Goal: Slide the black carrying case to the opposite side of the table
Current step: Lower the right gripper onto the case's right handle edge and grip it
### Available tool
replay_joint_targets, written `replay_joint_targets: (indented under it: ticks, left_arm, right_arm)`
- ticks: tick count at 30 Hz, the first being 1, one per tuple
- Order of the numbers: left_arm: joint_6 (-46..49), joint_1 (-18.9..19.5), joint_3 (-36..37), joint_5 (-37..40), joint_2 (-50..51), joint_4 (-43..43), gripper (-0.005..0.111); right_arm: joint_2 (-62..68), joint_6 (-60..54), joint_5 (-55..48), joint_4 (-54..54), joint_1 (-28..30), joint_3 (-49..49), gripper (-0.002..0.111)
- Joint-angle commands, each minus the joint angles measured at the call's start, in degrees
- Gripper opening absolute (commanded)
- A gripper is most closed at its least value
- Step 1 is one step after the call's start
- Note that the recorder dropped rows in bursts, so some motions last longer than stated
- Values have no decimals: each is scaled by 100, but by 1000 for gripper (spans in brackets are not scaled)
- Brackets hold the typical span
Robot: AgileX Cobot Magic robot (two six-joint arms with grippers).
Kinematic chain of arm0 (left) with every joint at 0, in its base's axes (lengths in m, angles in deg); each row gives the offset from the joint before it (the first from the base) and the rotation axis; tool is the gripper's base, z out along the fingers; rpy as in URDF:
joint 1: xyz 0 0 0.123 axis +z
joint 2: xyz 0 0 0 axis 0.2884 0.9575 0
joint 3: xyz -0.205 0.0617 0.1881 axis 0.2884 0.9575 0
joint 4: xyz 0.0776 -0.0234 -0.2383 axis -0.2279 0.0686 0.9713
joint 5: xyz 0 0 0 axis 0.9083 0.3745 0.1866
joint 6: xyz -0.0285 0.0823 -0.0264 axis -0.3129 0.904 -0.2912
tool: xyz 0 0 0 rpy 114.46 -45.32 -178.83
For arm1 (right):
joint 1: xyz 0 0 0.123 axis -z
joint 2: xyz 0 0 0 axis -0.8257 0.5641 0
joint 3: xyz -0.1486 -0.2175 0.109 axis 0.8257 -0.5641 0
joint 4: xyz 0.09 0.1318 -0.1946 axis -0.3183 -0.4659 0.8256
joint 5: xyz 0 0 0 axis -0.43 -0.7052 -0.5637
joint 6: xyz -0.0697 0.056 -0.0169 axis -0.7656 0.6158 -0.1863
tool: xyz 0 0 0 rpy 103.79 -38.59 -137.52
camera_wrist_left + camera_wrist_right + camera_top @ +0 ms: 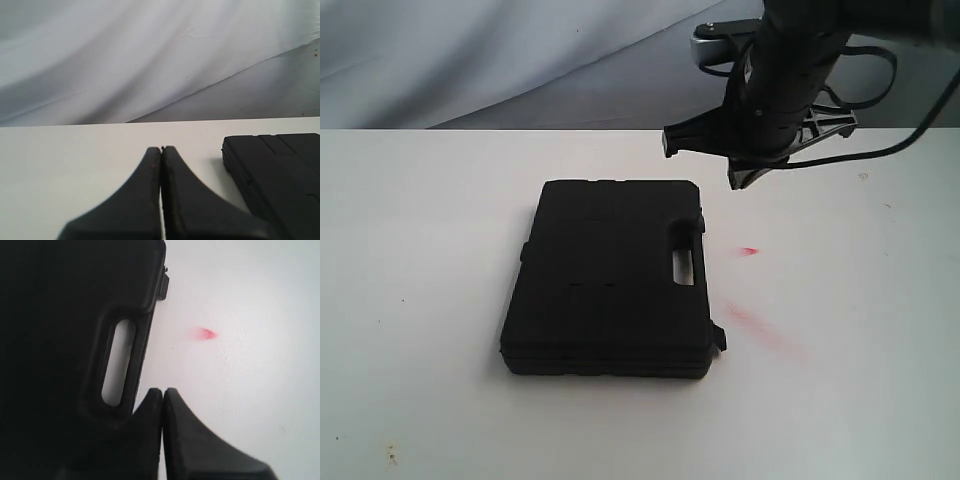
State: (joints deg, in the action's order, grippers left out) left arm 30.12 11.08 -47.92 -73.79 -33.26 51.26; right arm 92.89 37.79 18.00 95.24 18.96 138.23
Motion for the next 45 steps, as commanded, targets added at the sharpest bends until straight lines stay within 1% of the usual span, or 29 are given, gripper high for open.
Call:
replay_joint_targets:
  ticks: [1, 4, 10, 18, 33, 34, 35, 36, 37, 39, 45]
  left_arm:
    - [-63, 14, 21, -4, -26, -12, 0]
    - [-63, 14, 21, -4, -26, -12, 0]
    - [-63, 14, 21, -4, -26, -12, 0]
    - [-63, 14, 21, -4, -26, -12, 0]
    - [-63, 14, 21, -4, -26, -12, 0]
    - [-63, 14, 21, -4, -26, -12, 0]
    - [-63, 14, 21, -4, -26, -12, 0]
    - [-63, 14, 21, -4, -26, -12, 0]
    - [-63, 14, 21, -4, -26, -12, 0]
    - [-63, 14, 21, -4, -26, -12, 0]
    - [-63, 14, 21, -4, -26, -12, 0]
  right_arm:
    - [369, -332, -59, -326, 149, 309, 0]
    - [635, -400, -47, -545, 220, 458, 0]
    - [1130, -563, 4, -644, 351, 708, 0]
    - [1472, -722, 633, -1016, 416, 710, 0]
    - [1732, -746, 608, -1029, 414, 710, 1]
    - [1732, -746, 581, -1029, 414, 710, 3]
    - [1722, -746, 550, -1029, 414, 710, 13]
    - [1721, -746, 538, -1029, 414, 710, 19]
    - [1696, -746, 518, -1029, 414, 710, 31]
    - [1682, -746, 518, -1029, 414, 710, 41]
    - [1682, -726, 614, -1029, 404, 710, 41]
